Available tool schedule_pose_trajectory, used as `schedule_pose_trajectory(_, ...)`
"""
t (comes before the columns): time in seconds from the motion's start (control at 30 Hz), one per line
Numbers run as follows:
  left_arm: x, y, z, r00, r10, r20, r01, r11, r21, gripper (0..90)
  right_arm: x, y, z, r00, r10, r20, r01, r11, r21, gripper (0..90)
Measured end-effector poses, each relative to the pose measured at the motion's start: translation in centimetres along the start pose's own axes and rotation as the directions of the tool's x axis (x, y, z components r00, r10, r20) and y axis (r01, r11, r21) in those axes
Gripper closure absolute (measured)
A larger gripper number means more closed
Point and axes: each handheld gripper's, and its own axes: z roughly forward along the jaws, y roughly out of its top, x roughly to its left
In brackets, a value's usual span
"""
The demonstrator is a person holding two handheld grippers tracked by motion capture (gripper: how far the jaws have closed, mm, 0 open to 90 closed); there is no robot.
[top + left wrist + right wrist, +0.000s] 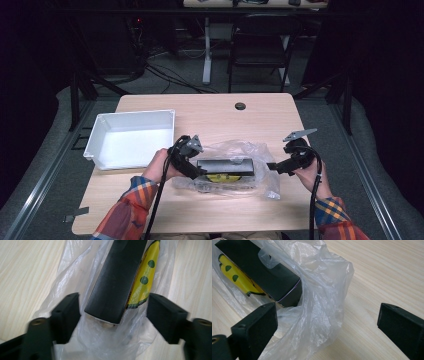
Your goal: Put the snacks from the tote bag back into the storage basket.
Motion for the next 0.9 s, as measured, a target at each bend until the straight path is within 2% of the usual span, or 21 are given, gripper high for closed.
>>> schedule_pose_trajectory(0.07,0.0,0.4,0.3,0.9991,0.032,0.029,-0.032,0.9994,0.01,35.4,-0.1,0.0,0.1,1.0,-0.002,0.0,0.002,1.0,0.007,3.0)
schedule_pose_trajectory(0.13,0.0,0.8,0.6,0.9976,0.057,0.04,-0.058,0.998,0.027,39.3,0.0,-0.1,0.2,1.0,0.002,0.009,-0.002,1.0,0.007,3.0)
schedule_pose_trajectory(0.27,0.3,1.6,1.5,0.9941,0.083,0.07,-0.087,0.9945,0.059,46.6,0.0,-0.1,0.2,1.0,0.005,0.008,-0.006,1.0,0.01,3.0)
schedule_pose_trajectory(0.3,0.3,1.8,1.8,0.9927,0.098,0.07,-0.104,0.9916,0.077,47.4,0.0,-0.1,0.2,1.0,0.005,0.008,-0.005,1.0,0.01,3.0)
schedule_pose_trajectory(0.4,0.4,2.2,2.4,0.9905,0.112,0.079,-0.12,0.9873,0.104,48.1,0.0,-0.1,0.2,1.0,0.004,0.003,-0.004,1.0,0.011,3.1)
schedule_pose_trajectory(0.47,0.7,2.4,2.9,0.9874,0.128,0.093,-0.14,0.9806,0.137,47.4,-0.1,-0.1,0.1,1.0,-0.002,0.006,0.002,1.0,0.01,3.1)
schedule_pose_trajectory(0.6,1.2,2.5,3.4,0.9884,0.103,0.111,-0.118,0.9844,0.131,45.4,-0.2,-0.2,0.1,1.0,0.004,0.004,-0.004,1.0,0.008,3.0)
schedule_pose_trajectory(0.63,1.4,2.5,3.5,0.9893,0.101,0.106,-0.115,0.9838,0.138,45.2,-0.2,-0.2,0.1,1.0,0.006,0.007,-0.006,1.0,0.007,3.0)
schedule_pose_trajectory(0.67,1.5,2.5,3.6,0.9873,0.105,0.119,-0.122,0.9815,0.147,44.8,-0.2,-0.2,0.1,1.0,0.007,0.006,-0.007,1.0,0.006,3.0)
schedule_pose_trajectory(0.73,1.7,2.5,3.9,0.9888,0.095,0.115,-0.112,0.9823,0.151,44.4,-0.2,-0.1,0.1,1.0,0.007,0.005,-0.007,1.0,0.007,3.0)
schedule_pose_trajectory(0.8,1.8,2.5,3.9,0.9872,0.093,0.13,-0.111,0.9836,0.142,43.1,-0.2,-0.1,0.1,0.9999,0.009,0.005,-0.009,1.0,0.004,3.0)
schedule_pose_trajectory(0.83,1.9,2.5,4.0,0.9884,0.091,0.121,-0.109,0.983,0.148,42.8,-0.2,-0.1,0.1,1.0,0.006,0.007,-0.006,1.0,0.008,3.0)
schedule_pose_trajectory(0.9,2.0,2.5,4.2,0.9866,0.088,0.137,-0.109,0.9821,0.153,40.2,-0.2,-0.2,0.1,1.0,0.006,0.004,-0.006,1.0,0.01,3.0)
